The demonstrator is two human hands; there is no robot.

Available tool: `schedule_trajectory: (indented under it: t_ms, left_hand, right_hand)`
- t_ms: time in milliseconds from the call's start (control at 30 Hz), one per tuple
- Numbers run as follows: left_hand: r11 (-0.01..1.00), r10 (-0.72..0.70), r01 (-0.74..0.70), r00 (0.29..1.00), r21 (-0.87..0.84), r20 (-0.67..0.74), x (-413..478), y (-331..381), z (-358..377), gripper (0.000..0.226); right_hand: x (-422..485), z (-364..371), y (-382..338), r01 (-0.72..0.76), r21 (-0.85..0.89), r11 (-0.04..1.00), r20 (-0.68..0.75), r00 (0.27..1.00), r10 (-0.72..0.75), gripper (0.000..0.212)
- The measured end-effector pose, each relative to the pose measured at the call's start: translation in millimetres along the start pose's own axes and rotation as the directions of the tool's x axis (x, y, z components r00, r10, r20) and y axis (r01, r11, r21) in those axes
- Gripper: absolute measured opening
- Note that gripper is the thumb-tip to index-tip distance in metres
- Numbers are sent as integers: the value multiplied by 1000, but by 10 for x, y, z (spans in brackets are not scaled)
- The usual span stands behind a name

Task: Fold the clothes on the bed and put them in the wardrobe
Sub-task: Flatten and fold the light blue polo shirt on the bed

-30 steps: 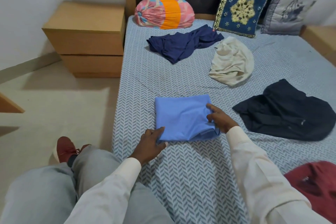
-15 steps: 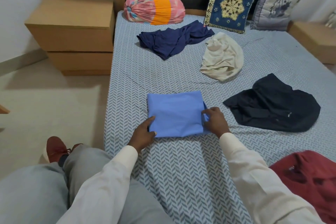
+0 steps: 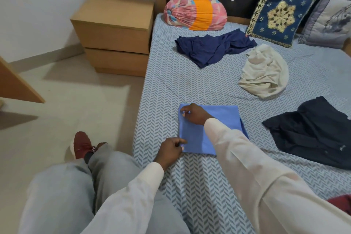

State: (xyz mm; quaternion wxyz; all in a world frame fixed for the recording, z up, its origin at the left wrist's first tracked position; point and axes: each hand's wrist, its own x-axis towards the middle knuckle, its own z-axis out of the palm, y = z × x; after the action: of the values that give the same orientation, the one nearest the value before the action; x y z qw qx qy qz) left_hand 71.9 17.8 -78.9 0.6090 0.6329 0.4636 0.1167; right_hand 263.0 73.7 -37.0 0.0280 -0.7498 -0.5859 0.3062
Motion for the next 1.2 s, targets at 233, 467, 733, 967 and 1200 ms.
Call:
schedule_trajectory:
  t_ms: [233,467,733,967,1200]
  left_hand:
    - [1000,-15,15,999,-7,47,3,-28,-122,34]
    - [978,-172,180,982,-106,81,-28,11,-1138,36]
    - [805,10,148,965,574,-262,-73,43,-1364,32]
    - [775,218,-263,965,575,149,-196,262,-234,32]
    - [491,218,-284,955,823,199,-291,319,510,70]
  right_hand:
    - [481,-196,-77,-108,-217,970,55,991,122,34]
    - [776,-330,-723,29,-185,982,-10,999,-31,27]
    - [550,-253,-763,164,122,979,236,953,-189,28]
    - [47,-485,419,95,-27,995,161,983,-90,32]
    - [-162,-528,895,14,-27,1000,140,990,-10,52]
